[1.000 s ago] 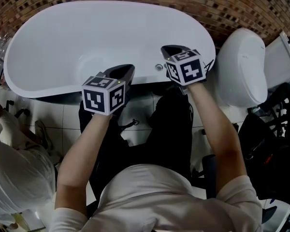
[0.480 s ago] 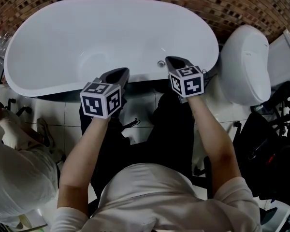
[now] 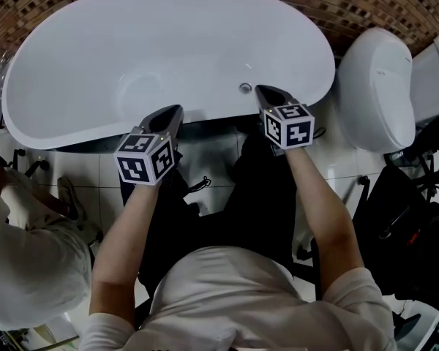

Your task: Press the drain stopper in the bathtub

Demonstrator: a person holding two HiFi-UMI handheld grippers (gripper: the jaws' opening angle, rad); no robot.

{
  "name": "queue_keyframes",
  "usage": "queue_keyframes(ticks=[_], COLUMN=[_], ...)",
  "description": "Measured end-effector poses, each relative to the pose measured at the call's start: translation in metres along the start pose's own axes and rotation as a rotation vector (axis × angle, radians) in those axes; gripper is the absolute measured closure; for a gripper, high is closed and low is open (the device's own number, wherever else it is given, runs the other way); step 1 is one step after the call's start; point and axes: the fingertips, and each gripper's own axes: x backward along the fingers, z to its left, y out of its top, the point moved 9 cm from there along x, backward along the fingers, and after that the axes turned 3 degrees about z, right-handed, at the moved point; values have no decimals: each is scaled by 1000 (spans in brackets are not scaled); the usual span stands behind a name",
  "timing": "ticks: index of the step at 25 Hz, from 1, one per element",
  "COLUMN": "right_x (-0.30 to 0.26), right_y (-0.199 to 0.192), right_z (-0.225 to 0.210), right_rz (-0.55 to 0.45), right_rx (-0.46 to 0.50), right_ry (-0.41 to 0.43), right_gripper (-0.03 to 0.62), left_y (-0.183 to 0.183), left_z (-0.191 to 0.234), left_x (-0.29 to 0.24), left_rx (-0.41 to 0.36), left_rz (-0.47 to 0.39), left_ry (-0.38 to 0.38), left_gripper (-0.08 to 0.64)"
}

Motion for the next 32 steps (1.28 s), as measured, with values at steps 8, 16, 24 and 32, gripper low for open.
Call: queue_keyframes(ticks=[8,16,24,32], right_x=[-4,-3,1,5], right_y=[-6,-2,-2,-4], right_z=[-8,6,10,5], right_rz=[17,7,-16,-23], right_rx=[-86,35,74,55], right_ry=[6,-22,-52,-63], right_gripper=[578,577,577,577], left_y=[-7,-10,7,10], left_z=[8,2,-16,-25], left_x=[-3,4,16,17], left_rx=[-6,-4,-57,-55], left_rz=[-9,-33,-88,-89], left_ry=[18,8,-25,-38], left_gripper=[551,551,551,551])
